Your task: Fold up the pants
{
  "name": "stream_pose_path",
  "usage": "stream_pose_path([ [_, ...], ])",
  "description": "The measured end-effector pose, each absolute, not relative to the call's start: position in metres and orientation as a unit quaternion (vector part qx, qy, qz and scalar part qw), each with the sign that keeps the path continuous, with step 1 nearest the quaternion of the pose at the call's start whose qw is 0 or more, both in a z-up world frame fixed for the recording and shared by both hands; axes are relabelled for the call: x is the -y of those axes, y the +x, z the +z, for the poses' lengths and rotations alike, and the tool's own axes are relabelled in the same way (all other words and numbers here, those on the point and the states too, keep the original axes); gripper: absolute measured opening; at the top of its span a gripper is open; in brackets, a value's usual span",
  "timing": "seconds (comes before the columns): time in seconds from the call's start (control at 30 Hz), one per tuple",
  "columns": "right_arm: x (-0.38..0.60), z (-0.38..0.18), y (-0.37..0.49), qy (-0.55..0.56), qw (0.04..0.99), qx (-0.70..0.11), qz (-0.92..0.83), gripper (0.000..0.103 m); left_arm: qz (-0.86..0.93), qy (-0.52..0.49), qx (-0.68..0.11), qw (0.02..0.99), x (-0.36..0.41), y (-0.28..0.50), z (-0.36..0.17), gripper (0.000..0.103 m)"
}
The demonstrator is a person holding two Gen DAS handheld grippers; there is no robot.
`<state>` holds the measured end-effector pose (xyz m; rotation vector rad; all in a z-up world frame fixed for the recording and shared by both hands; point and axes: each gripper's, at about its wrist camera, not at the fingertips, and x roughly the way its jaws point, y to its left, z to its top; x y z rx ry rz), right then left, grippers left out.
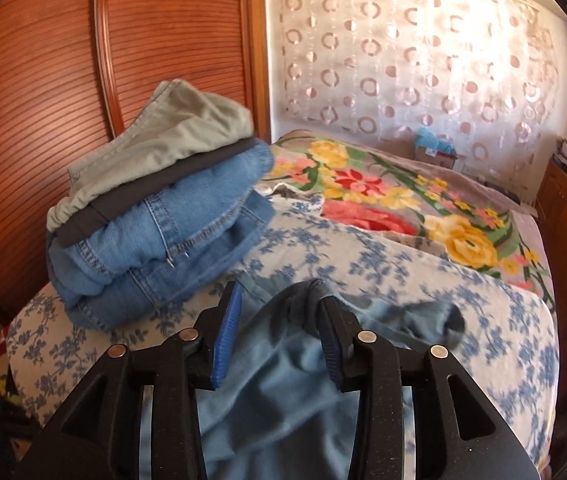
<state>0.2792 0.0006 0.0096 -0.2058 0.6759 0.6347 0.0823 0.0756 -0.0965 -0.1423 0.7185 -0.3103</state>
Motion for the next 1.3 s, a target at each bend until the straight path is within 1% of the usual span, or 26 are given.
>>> stream_pose_path([
  [0.1, 0.019, 0.010, 0.271, -0.089, 0.890, -0.329, 0.302, 0.047, -0.150, -0.065, -0.349, 0.923, -0.074, 0.083, -0.095, 0.002],
  [0.23, 0.038, 0.010, 0.256, -0.077, 0.896, -0.325, 0.292, 0.052, -0.148, -0.067, -0.347, 0.923, -0.073, 0.084, -0.092, 0.002],
  [0.47, 0.065, -0.004, 0.234, -0.076, 0.919, -0.308, 0.235, 0.052, -0.147, -0.064, -0.328, 0.931, -0.070, 0.075, -0.072, 0.001],
  [0.67, 0.080, -0.022, 0.220, -0.067, 0.916, -0.325, 0.226, 0.052, -0.153, -0.067, -0.318, 0.933, -0.067, 0.069, -0.056, 0.000],
  [1.03, 0.100, -0.052, 0.207, -0.055, 0.909, -0.355, 0.213, 0.052, -0.118, -0.043, -0.353, 0.927, -0.067, 0.072, -0.083, 0.001],
  [1.1, 0.102, -0.055, 0.205, -0.052, 0.907, -0.358, 0.214, 0.052, -0.115, -0.043, -0.354, 0.927, -0.067, 0.072, -0.084, 0.003],
  [1.23, 0.103, -0.062, 0.203, -0.053, 0.906, -0.363, 0.213, 0.052, -0.093, -0.034, -0.344, 0.934, -0.069, 0.071, -0.081, 0.010],
  [1.3, 0.102, -0.066, 0.202, -0.054, 0.905, -0.365, 0.214, 0.052, -0.090, -0.031, -0.340, 0.935, -0.071, 0.071, -0.080, 0.020],
])
